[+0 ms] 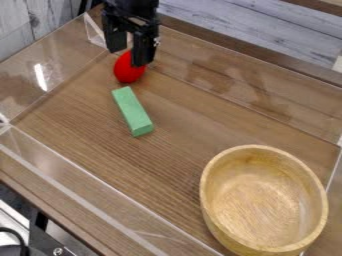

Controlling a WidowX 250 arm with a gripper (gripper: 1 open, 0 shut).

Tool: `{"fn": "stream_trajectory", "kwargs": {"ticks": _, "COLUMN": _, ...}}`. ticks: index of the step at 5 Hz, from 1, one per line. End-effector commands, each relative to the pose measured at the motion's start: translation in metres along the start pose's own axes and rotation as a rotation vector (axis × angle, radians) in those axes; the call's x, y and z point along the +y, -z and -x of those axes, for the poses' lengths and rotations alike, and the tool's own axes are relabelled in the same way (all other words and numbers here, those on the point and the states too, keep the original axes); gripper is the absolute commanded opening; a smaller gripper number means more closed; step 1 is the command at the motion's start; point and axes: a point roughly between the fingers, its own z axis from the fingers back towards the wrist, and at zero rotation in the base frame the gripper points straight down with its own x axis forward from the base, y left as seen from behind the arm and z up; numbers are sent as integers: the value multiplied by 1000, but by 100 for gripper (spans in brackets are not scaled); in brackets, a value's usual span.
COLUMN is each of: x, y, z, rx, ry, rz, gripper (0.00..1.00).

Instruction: Move the red object to the right side of the table

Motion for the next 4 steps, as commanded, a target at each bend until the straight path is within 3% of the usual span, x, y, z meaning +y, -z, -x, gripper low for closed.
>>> {"fn": "stream_trajectory", "kwargs": {"ticks": 1, "x": 17, "y": -9, "z": -9, "rx": -56, "ry": 16, "rz": -33, "gripper": 100}}
{"fn": "stream_trajectory", "kwargs": {"ticks": 4, "x": 40, "y": 10, "z": -24, "rx": -65, "ry": 46, "rz": -34, "gripper": 100}}
